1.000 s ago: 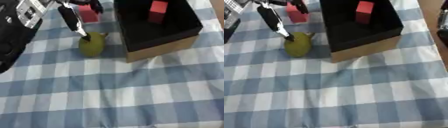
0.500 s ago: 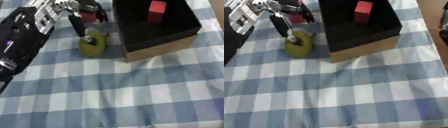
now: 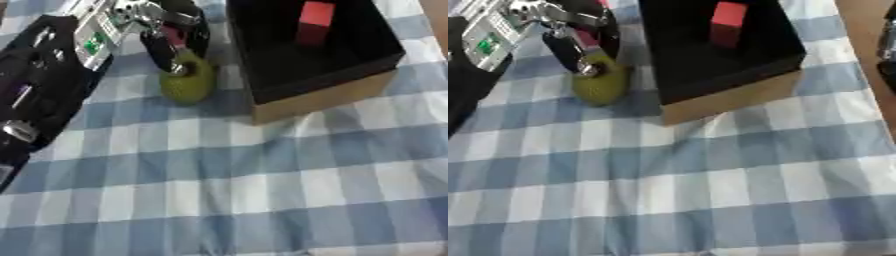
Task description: Pick up objects on the table and place them in the box.
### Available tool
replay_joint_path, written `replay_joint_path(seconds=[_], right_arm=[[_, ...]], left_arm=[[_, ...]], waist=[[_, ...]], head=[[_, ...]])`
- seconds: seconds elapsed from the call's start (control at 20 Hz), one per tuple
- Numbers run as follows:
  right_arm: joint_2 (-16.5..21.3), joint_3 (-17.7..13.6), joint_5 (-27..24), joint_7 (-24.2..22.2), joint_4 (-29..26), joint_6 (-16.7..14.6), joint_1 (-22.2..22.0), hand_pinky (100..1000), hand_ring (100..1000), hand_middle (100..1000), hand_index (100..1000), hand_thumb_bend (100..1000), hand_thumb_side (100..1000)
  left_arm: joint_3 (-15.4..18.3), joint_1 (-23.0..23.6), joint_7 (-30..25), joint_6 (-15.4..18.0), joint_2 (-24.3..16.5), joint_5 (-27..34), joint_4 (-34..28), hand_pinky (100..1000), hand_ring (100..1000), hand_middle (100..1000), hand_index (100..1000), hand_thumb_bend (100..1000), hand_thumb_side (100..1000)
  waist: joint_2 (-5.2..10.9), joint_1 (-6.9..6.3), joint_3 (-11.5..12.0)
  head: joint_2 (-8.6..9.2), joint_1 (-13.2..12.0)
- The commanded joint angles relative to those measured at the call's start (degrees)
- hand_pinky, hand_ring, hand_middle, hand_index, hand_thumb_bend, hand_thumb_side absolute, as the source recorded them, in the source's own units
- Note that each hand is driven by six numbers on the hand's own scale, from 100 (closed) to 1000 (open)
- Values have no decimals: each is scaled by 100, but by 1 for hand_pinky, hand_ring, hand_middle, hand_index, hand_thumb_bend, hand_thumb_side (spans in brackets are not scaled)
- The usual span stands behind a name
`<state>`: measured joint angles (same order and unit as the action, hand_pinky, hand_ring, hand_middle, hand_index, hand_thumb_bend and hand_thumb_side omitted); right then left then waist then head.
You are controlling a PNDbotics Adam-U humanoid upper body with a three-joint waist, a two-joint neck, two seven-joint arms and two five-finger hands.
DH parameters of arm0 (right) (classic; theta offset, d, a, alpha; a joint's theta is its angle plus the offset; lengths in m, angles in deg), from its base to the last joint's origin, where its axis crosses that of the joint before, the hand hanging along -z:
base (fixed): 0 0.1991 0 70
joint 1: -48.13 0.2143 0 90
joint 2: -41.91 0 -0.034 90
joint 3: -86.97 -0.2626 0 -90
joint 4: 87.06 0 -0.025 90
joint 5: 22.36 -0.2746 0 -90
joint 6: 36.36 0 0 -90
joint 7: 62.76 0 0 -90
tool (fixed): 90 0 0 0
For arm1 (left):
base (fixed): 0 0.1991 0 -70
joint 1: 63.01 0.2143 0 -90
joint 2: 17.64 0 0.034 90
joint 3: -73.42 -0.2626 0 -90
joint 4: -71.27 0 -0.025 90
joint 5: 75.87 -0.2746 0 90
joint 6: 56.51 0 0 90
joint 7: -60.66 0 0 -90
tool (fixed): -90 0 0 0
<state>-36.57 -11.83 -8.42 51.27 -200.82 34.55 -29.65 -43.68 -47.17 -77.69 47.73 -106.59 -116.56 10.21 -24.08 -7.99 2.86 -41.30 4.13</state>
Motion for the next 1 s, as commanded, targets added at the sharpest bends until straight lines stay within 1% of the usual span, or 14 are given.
replay_joint_path(seconds=[0.05,0.1,0.15,0.3,0.4,0.45,0.5,0.55,0.6,0.65,0.7,0.75,0.8,1.0], right_arm=[[112,-49,-34,30,-83,30,11,888,1000,456,856,100,470],[116,-50,-34,37,-83,33,6,888,1000,456,856,100,470],[120,-52,-35,43,-83,36,4,888,1000,457,856,100,476],[133,-56,-41,60,-83,38,-6,888,1000,458,856,100,470],[134,-59,-42,66,-83,40,-12,888,1000,458,856,100,470],[132,-59,-43,64,-83,41,-16,888,1000,457,856,100,470],[131,-58,-42,60,-83,42,-21,888,1000,457,856,100,470],[131,-59,-40,58,-83,41,-25,888,1000,457,855,100,470],[132,-62,-39,59,-83,40,-29,888,1000,457,855,100,470],[134,-64,-38,61,-83,40,-33,888,1000,456,855,100,470],[136,-64,-37,60,-83,40,-35,888,1000,456,855,100,470],[137,-63,-37,60,-83,40,-37,888,1000,456,855,100,470],[137,-62,-39,58,-83,41,-37,888,1000,456,855,100,470],[135,-56,-47,45,-83,45,-43,889,1000,456,855,100,470]], left_arm=[[69,-90,2,-101,-271,147,-381,696,634,524,486,158,100],[94,-90,14,-151,-307,218,-484,693,630,521,479,152,100],[116,-89,18,-200,-339,284,-576,689,625,516,461,114,100],[162,-99,29,-331,-452,397,-796,682,616,508,421,100,100],[165,-88,24,-385,-492,423,-866,680,612,506,419,100,100],[160,-80,14,-403,-502,433,-884,687,622,520,492,112,100],[149,-75,-4,-410,-512,436,-893,690,625,526,520,125,100],[131,-70,-31,-405,-522,434,-897,716,667,571,685,181,100],[86,-62,-121,-357,-533,427,-895,743,715,619,779,229,100],[35,-59,-229,-274,-547,400,-890,804,783,699,875,372,165],[-37,-54,-297,-134,-566,326,-865,833,814,735,898,465,219],[-88,-52,-330,19,-582,226,-820,850,831,747,906,554,249],[-125,-52,-346,163,-598,95,-760,860,842,755,912,603,268],[-126,-54,-361,542,-583,-296,-542,869,855,768,923,681,314]], waist=[[197,-24,19],[207,-25,26],[216,-26,30],[248,-31,44],[262,-32,49],[266,-31,51],[269,-29,52],[270,-29,53],[271,-29,54],[270,-30,56],[270,-33,59],[270,-35,63],[270,-38,69],[276,-39,84]], head=[[-14,13],[-12,15],[-9,16],[-11,19],[-1,23],[2,26],[4,26],[4,25],[4,25],[2,27],[-4,29],[-6,31],[-4,35],[-10,36]])
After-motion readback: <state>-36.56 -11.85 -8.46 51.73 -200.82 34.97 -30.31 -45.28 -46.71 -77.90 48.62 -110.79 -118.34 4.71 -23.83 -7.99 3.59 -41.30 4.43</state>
